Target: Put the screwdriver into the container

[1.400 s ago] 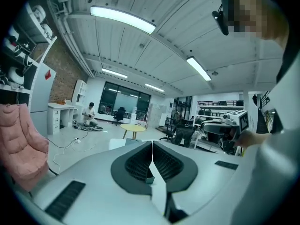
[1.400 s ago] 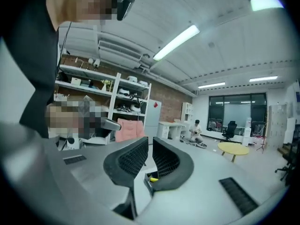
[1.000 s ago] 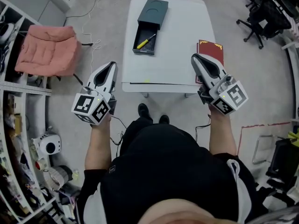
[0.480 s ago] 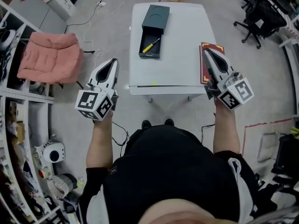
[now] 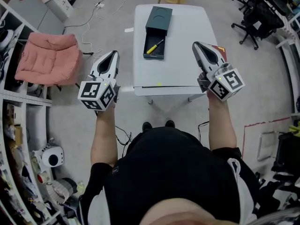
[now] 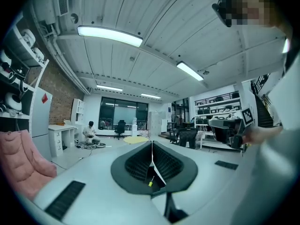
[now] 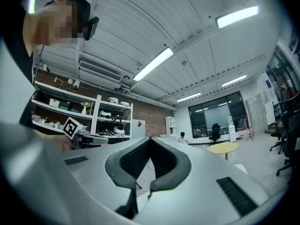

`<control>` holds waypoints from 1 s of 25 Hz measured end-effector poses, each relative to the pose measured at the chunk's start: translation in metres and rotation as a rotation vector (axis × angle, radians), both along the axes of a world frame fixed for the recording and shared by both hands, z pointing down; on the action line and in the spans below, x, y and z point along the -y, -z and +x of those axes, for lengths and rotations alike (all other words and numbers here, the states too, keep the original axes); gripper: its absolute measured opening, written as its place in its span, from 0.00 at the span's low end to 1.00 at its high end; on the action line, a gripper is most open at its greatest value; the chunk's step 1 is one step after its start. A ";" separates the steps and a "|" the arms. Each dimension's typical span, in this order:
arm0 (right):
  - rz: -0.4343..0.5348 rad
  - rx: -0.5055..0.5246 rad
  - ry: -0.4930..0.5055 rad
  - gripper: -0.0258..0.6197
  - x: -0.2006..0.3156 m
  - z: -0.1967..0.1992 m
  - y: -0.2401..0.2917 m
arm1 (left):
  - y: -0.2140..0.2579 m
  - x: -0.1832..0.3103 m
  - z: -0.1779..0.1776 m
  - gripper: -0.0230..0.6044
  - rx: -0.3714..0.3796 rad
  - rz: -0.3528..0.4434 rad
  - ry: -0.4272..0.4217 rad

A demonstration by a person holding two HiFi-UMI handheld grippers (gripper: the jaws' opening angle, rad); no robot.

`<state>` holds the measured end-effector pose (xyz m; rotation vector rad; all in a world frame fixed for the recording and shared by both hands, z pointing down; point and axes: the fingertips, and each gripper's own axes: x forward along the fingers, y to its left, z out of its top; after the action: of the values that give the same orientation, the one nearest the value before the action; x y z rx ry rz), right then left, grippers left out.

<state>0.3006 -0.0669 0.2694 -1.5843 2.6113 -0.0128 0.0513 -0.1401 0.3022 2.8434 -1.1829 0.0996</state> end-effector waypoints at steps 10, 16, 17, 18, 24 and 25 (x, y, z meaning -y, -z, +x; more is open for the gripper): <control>-0.023 0.015 -0.022 0.09 -0.010 -0.002 -0.008 | -0.007 -0.002 -0.008 0.07 -0.002 -0.010 0.004; -0.028 0.034 -0.040 0.09 -0.011 0.004 -0.012 | -0.008 -0.002 -0.002 0.07 0.000 -0.014 -0.011; -0.028 0.035 -0.041 0.09 -0.011 0.004 -0.012 | -0.009 -0.002 -0.002 0.07 0.000 -0.016 -0.012; -0.029 0.031 -0.038 0.09 -0.011 0.004 -0.011 | -0.009 -0.002 -0.002 0.07 0.000 -0.016 -0.013; -0.021 0.032 -0.017 0.09 -0.006 0.000 -0.011 | -0.008 0.001 0.000 0.07 0.002 -0.014 -0.018; -0.024 0.027 -0.016 0.09 -0.005 -0.001 -0.011 | -0.008 0.002 0.000 0.07 0.003 -0.014 -0.020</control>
<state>0.2992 -0.0615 0.2804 -1.6009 2.5874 -0.0646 0.0515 -0.1424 0.3102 2.8442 -1.1505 0.1121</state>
